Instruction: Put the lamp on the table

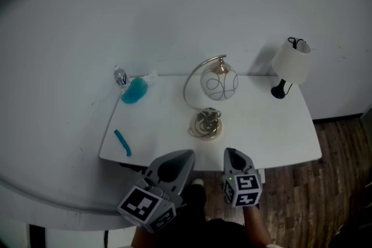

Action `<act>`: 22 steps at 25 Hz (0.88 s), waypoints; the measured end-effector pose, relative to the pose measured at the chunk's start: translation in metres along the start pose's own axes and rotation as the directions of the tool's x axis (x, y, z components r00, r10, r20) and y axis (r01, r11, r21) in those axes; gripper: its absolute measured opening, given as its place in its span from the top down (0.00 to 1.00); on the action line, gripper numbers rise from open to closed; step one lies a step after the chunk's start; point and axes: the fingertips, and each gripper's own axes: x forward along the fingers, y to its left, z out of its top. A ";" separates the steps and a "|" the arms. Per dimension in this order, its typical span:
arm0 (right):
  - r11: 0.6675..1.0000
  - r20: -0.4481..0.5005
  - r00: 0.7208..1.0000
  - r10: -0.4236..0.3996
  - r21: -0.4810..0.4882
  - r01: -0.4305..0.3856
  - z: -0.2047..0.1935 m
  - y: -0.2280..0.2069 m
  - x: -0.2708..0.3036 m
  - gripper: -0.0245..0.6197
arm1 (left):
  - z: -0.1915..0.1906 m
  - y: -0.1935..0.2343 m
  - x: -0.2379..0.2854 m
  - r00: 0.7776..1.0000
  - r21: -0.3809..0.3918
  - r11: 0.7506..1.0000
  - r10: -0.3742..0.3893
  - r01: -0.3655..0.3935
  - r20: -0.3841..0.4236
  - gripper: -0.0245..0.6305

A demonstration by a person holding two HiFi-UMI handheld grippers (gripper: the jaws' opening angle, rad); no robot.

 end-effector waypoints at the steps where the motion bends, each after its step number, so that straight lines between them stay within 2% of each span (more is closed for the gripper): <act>1: 1.000 0.004 1.000 -0.002 0.001 0.002 0.000 0.000 -0.003 0.96 | 0.000 -0.003 -0.002 1.000 0.001 1.000 -0.002 0.002 0.000 0.95; 22: 0.999 0.007 0.999 -0.043 0.001 0.043 -0.010 0.006 -0.064 0.97 | -0.014 -0.030 -0.037 1.000 -0.005 1.000 -0.006 0.006 -0.004 0.95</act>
